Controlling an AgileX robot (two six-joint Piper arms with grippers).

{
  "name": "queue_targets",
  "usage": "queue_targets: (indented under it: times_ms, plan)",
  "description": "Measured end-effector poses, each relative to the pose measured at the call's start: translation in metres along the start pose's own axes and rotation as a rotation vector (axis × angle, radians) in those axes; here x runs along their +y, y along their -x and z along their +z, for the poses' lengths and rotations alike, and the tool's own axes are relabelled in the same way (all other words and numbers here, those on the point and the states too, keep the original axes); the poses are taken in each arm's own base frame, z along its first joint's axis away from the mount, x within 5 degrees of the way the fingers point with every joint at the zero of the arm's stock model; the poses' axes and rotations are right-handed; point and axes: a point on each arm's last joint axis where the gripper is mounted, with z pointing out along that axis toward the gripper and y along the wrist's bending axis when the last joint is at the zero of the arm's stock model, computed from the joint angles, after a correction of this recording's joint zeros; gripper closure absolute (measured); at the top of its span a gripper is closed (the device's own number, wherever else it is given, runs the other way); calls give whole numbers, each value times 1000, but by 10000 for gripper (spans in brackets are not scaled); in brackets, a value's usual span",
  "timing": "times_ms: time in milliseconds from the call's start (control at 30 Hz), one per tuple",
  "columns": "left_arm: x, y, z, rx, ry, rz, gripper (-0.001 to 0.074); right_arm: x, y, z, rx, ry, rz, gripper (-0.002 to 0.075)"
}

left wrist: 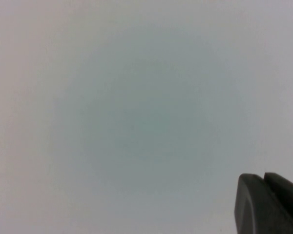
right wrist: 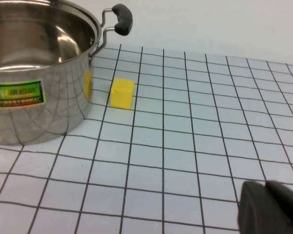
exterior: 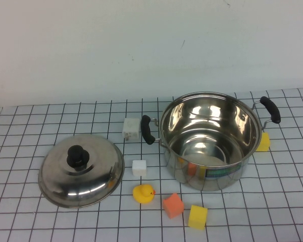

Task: Cover the pot
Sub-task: Pick up the pot lid

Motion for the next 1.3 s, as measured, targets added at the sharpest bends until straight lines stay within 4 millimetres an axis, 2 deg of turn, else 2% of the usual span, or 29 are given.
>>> queue_targets:
  times_ms: [200, 400, 533, 667, 933, 1033, 1233, 1300]
  plan:
    - [3, -40, 42, 9, -66, 59, 737, 0, 0, 0, 0, 0, 0, 717]
    - [4, -83, 62, 109, -147, 54, 737, 0, 0, 0, 0, 0, 0, 717]
    - [10, -111, 57, 127, -152, 21, 737, 0, 0, 0, 0, 0, 0, 717]
    - [18, -140, 41, 162, -142, -8, 736, 0, 0, 0, 0, 0, 0, 717]
    - [28, -187, 29, 319, -129, -11, 722, 0, 0, 0, 0, 0, 0, 717]
    - [30, -207, 28, 392, -145, 37, 635, 0, 0, 0, 0, 0, 0, 717]
    - [39, -248, 37, 514, -161, 113, 286, 0, 0, 0, 0, 0, 0, 717]
    - [41, -262, 43, 543, -177, 130, 221, 0, 0, 0, 0, 0, 0, 717]
